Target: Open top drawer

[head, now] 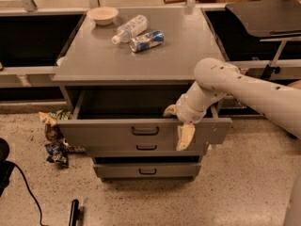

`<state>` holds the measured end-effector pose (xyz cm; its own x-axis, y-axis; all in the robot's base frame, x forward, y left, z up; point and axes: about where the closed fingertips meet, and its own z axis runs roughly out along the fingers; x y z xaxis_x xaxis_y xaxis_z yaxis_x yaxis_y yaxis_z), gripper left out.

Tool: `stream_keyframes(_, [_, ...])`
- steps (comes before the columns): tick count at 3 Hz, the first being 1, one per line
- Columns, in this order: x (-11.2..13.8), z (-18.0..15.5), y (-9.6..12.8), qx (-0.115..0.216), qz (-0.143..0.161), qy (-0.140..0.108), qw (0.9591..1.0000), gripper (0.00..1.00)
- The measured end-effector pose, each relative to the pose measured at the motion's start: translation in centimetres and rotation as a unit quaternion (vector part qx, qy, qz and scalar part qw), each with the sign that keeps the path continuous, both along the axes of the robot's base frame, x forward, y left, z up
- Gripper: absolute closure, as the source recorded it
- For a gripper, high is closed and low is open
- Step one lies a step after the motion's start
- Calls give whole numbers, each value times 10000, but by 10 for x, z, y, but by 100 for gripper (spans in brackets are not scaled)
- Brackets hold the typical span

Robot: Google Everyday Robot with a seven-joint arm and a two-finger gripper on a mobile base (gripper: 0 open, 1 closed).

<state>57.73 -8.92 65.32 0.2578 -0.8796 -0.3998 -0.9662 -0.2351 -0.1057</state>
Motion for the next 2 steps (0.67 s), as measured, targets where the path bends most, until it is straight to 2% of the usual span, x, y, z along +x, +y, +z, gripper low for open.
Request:
stream_keyframes(1, [-15,1,-2,-108,14,279,9996,43])
stream_keyframes(2, [-33,10,-6,-97,8,432,9990,66])
